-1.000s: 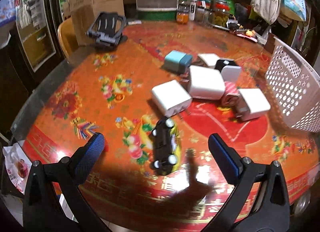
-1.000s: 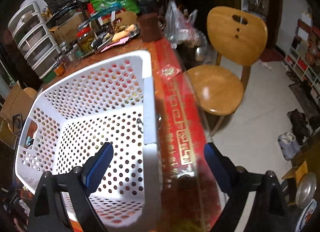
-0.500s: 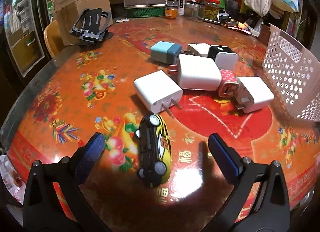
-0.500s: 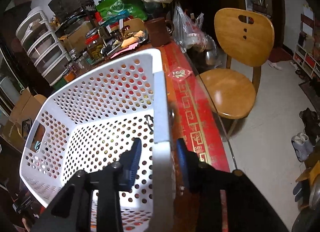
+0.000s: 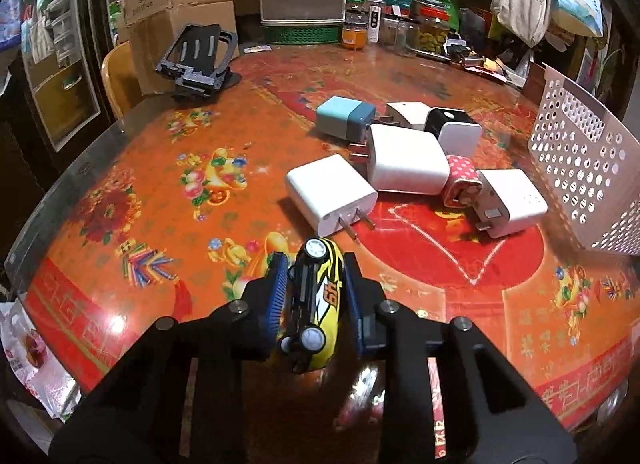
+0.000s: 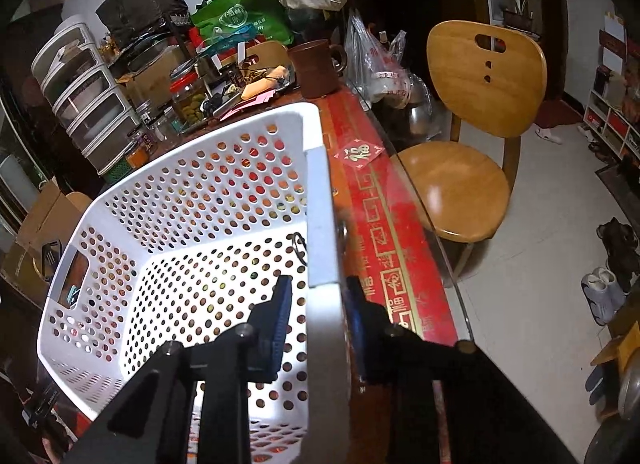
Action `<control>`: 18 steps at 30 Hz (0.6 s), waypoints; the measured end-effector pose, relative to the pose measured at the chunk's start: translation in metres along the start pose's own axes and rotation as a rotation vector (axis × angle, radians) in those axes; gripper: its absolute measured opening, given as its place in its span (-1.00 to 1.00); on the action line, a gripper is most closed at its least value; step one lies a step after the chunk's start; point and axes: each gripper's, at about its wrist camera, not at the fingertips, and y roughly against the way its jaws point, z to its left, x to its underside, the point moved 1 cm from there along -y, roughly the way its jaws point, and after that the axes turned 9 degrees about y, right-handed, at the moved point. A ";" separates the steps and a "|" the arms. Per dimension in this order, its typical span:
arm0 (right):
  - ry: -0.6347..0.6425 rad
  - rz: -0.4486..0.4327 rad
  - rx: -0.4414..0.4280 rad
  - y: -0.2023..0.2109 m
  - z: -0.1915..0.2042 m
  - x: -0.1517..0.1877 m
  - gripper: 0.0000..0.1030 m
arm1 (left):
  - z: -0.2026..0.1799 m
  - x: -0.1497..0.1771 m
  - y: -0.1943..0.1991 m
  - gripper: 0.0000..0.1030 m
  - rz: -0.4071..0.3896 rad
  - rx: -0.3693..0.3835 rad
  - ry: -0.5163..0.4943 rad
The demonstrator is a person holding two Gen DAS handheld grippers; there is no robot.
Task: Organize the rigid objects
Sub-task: 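Carry the yellow toy car into the basket with the left tool and release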
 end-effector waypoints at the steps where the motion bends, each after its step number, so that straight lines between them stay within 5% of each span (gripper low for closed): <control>1: 0.001 0.000 0.001 0.000 0.000 -0.001 -0.50 | 0.000 0.001 0.002 -0.51 -0.007 -0.002 -0.001; 11: 0.004 -0.004 0.005 -0.003 0.002 0.001 -0.50 | -0.003 -0.008 0.021 -0.52 -0.073 -0.045 -0.041; 18: 0.006 -0.002 0.002 -0.004 0.002 0.001 -0.51 | -0.049 -0.053 0.026 -0.52 -0.120 -0.011 -0.162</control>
